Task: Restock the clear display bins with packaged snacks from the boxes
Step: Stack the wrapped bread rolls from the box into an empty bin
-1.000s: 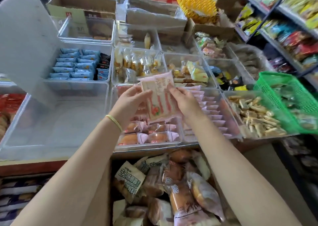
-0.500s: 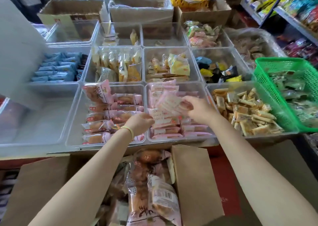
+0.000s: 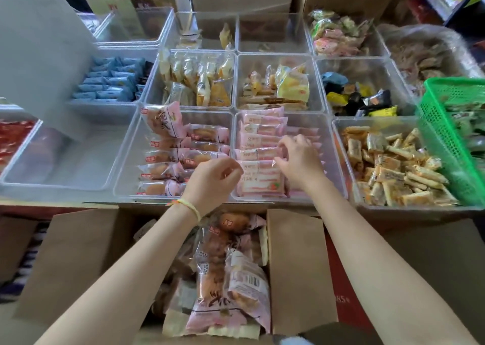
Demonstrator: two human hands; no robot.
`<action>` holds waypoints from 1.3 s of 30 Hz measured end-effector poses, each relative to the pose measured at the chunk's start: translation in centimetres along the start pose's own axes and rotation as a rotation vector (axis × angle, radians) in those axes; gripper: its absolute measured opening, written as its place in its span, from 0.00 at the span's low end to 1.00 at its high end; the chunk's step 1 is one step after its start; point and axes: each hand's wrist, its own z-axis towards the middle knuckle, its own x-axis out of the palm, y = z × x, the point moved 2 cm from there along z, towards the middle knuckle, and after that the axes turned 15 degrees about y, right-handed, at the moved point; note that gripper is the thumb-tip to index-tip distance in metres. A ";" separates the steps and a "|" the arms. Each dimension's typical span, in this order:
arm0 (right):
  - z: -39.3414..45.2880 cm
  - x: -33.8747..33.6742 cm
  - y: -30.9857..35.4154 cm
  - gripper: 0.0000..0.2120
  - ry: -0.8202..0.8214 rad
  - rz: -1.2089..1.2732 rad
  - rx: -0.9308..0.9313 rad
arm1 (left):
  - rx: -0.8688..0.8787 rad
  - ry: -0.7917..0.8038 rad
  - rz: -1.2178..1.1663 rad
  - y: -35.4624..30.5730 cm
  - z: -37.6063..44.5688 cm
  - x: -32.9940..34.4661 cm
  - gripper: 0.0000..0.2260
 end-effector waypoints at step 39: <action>-14.7 1.1 12.0 0.15 0.042 1.776 0.030 | 0.000 0.379 -1.353 4.3 -11.7 -4.5 0.26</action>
